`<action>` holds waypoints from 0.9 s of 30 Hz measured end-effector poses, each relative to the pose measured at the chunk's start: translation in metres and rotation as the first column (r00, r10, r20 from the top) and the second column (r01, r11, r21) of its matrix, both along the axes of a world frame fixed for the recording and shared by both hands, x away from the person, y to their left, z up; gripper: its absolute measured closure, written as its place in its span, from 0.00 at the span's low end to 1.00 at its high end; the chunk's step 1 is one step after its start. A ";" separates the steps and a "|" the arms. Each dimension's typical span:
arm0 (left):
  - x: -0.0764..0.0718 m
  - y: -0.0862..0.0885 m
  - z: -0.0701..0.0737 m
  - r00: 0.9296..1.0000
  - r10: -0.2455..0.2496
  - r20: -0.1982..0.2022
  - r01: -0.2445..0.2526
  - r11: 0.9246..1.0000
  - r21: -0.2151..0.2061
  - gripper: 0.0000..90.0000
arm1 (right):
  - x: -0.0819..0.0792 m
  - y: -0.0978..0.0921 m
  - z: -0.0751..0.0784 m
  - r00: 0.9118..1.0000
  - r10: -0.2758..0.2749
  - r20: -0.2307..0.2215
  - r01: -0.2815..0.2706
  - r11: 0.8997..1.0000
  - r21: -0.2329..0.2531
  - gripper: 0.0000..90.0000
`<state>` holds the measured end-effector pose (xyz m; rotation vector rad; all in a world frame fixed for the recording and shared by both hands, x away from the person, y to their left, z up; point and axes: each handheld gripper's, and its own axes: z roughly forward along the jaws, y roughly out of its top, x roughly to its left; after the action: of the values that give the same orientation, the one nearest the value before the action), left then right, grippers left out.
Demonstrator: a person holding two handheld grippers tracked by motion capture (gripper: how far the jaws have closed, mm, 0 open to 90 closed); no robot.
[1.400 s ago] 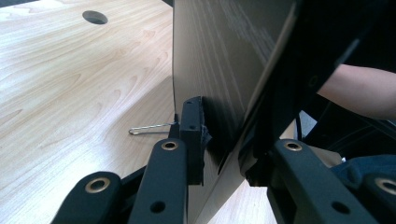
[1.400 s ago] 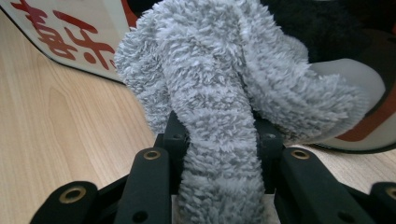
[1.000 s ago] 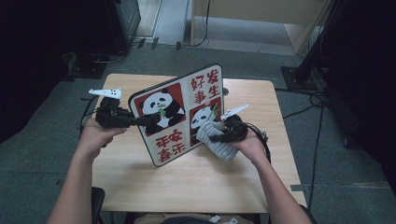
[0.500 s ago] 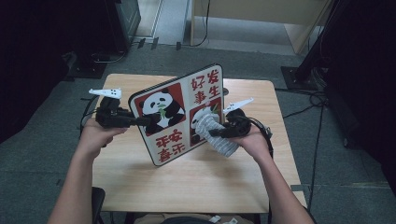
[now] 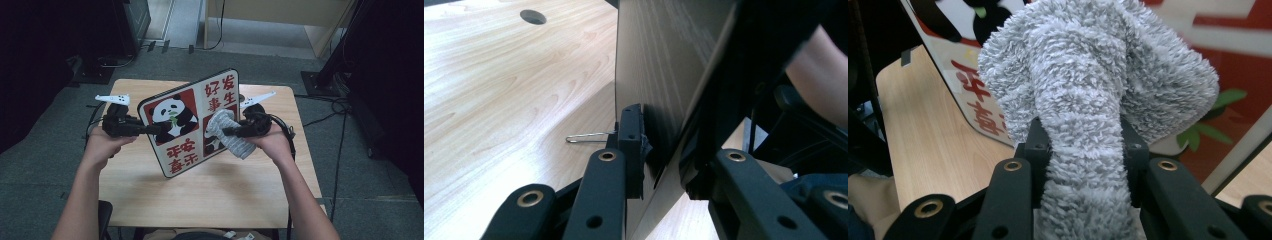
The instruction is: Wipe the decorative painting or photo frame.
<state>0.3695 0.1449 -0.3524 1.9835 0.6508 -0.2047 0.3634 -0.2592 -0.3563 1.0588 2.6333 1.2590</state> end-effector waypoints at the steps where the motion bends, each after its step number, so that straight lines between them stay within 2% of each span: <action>1: 0.000 0.000 0.000 1.000 0.000 0.000 0.000 1.000 0.000 0.84 | 0.000 0.000 0.000 1.000 0.000 0.000 0.000 1.000 0.000 0.76; 5: 0.000 0.000 0.000 1.000 0.000 0.000 0.000 1.000 0.000 0.84 | 0.003 0.004 0.017 1.000 0.008 0.013 -0.008 1.000 0.000 0.76; 15: 0.000 0.000 0.000 1.000 -0.002 -0.002 0.002 1.000 -0.002 0.84 | 0.008 0.011 0.045 0.999 0.023 0.043 -0.022 1.000 -0.019 0.76; 18: 0.000 0.000 0.000 1.000 -0.003 -0.002 0.003 1.000 -0.004 0.84 | 0.010 0.014 0.058 0.998 0.026 0.056 -0.025 0.999 -0.022 0.75; 19: 0.000 0.000 0.000 1.000 -0.004 -0.001 0.004 1.000 -0.003 0.84 | 0.011 0.017 0.067 0.997 0.030 0.067 -0.029 0.999 -0.021 0.75; 21: 0.000 0.000 0.000 1.000 -0.002 -0.002 0.002 1.000 -0.006 0.84 | 0.012 0.018 0.070 0.997 0.033 0.071 -0.032 0.999 -0.021 0.75; 27: 0.000 0.000 0.000 1.000 -0.005 -0.001 0.005 1.000 -0.005 0.84 | 0.015 0.032 0.099 0.992 0.064 0.109 -0.062 0.998 -0.021 0.75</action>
<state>0.3698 0.1454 -0.3529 1.9805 0.6452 -0.2096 0.3783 -0.2270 -0.2578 0.8843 2.6098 1.2635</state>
